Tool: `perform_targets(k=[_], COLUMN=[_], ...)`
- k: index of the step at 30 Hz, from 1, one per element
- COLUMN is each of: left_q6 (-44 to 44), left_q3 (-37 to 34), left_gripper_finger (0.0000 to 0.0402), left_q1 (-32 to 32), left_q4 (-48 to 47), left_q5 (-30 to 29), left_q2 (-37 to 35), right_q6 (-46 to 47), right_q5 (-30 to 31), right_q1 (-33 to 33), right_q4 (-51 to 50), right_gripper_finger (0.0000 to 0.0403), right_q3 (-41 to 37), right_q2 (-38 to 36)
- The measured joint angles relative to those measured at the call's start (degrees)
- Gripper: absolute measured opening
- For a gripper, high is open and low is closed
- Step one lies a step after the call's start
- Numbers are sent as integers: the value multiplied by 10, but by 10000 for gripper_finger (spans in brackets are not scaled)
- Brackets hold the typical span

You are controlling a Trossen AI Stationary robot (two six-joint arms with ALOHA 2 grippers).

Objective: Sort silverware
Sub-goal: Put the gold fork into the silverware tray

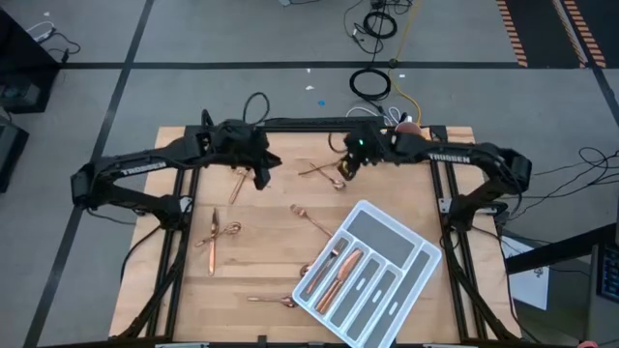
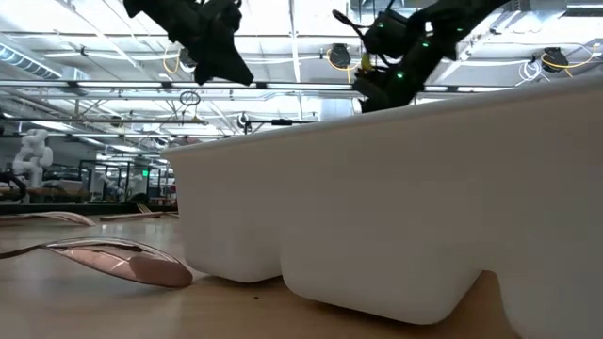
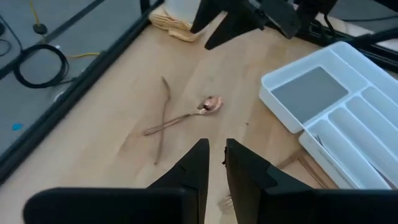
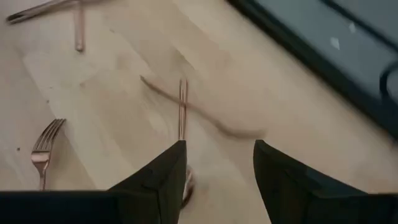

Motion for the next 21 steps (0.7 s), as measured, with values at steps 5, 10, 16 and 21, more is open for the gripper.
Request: perform_targets(k=[5, 10, 16, 21], left_q6=[11, 37, 70, 72], left_q3=[0, 0, 0, 0], left_gripper_finger=[59, 59, 59, 59], left_q1=[26, 37, 50, 62], left_q4=[-7, -31, -69, -74], left_q5=[11, 17, 16, 16], left_q2=[-6, -7, -6, -6], right_q6=[-157, -273, -390, -428], right_q5=[-30, -38, -55, -53], right_q1=[-36, -53, -63, -67], right_q4=[-66, -236, -377, -401], right_gripper_finger=[174, 174, 174, 174], right_q3=[130, 292, 395, 422], right_q2=[81, 209, 327, 374])
